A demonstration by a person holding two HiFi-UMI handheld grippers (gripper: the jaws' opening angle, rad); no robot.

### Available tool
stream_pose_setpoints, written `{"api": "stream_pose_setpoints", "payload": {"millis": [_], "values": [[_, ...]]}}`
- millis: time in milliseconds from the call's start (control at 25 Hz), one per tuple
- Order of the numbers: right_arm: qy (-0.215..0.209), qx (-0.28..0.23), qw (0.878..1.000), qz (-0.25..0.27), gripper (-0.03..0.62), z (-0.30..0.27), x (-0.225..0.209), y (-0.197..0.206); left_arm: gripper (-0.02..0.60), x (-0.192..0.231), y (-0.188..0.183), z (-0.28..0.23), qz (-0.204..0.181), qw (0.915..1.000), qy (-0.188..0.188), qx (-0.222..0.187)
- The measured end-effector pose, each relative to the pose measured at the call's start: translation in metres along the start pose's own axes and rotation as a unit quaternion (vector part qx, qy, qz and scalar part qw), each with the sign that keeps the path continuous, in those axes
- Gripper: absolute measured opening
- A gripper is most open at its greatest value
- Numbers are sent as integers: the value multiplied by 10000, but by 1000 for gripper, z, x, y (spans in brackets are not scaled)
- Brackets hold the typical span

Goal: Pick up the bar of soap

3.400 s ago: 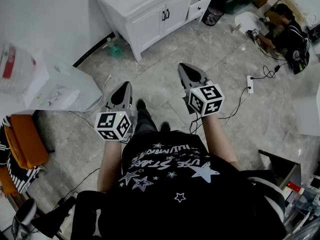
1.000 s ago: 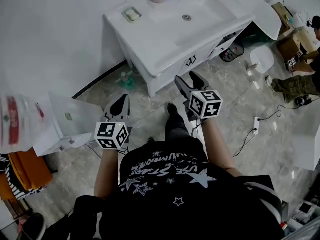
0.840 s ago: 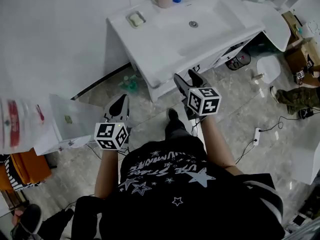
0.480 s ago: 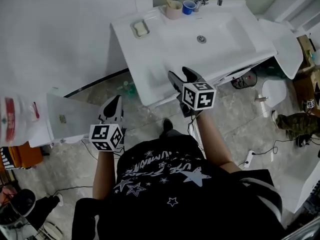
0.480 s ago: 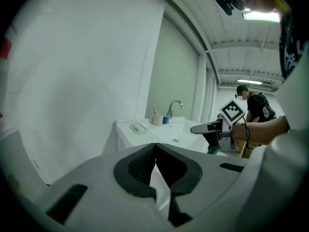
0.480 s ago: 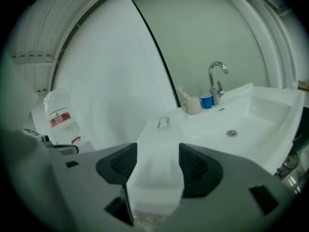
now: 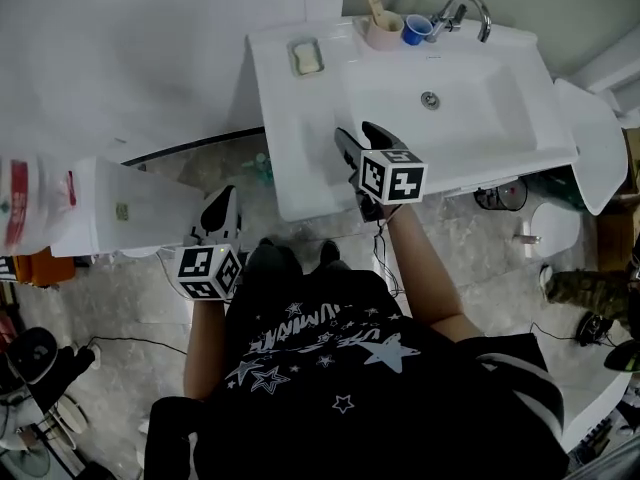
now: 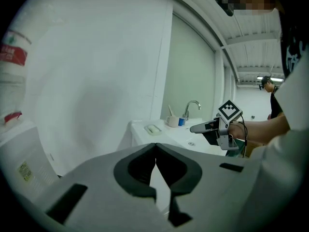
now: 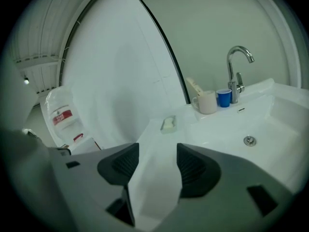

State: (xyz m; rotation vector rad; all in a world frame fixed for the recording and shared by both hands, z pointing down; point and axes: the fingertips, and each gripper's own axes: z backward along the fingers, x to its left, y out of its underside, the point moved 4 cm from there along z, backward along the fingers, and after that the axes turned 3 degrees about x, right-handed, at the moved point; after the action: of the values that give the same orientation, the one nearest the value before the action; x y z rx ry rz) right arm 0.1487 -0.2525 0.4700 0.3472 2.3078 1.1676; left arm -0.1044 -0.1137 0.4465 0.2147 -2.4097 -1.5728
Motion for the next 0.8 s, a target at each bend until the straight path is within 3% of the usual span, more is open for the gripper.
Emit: {"api": "stream_pose_setpoints", "payload": {"millis": [160, 600, 800], "values": [[15, 14, 10000, -10, 242, -22, 2, -14, 9, 15, -8, -17, 33, 10000, 15, 5], [509, 103, 9985, -191, 224, -85, -2, -55, 9, 71, -49, -101, -107, 9979, 630, 70], [676, 310, 9972, -20, 206, -131, -2, -76, 10, 99, -59, -139, -116, 9960, 866, 186]]}}
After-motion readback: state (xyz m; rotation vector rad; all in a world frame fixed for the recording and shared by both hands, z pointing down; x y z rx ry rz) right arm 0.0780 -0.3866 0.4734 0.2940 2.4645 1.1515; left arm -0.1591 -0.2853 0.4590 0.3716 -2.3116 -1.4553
